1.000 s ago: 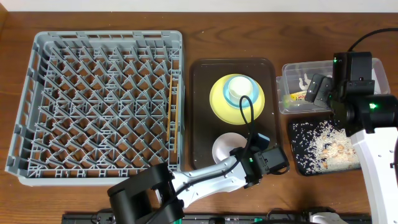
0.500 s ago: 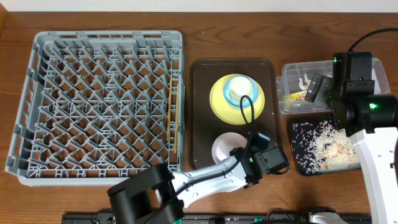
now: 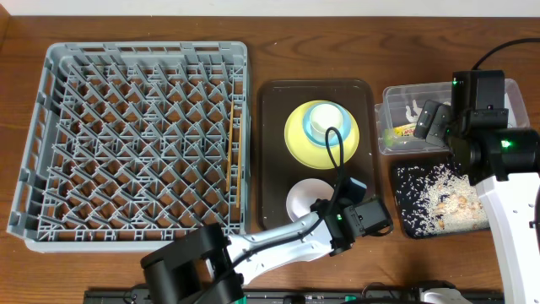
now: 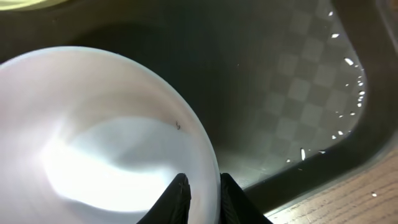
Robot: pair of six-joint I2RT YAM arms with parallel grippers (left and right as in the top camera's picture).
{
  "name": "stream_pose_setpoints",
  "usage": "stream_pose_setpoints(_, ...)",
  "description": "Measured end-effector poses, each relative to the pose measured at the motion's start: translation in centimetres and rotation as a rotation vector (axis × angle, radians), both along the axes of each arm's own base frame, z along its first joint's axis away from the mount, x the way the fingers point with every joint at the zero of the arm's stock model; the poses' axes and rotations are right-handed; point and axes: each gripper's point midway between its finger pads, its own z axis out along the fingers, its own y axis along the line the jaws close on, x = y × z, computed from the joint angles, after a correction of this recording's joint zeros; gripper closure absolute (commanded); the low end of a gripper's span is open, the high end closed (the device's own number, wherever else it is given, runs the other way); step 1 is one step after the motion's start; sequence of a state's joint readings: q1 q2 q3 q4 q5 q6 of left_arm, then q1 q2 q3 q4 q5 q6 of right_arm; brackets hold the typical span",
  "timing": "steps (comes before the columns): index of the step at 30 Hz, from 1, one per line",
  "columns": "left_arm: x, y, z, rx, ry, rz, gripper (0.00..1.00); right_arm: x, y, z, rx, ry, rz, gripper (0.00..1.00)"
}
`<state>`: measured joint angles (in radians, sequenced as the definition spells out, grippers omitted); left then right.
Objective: Sort waste into correct bins and load items into the dishwasher rack
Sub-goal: 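Lower the left gripper and grip the white bowl rim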
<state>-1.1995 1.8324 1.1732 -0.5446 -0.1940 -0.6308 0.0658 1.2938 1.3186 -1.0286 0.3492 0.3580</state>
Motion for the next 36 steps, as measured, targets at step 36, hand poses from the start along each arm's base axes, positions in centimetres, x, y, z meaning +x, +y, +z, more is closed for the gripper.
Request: stream_pose_setpoints(36,-0.13,0.36,-0.05,0.015,0.005,-0.001,0.75,0.00,0.00,0.00,0.000,0.000,0.000,0.01)
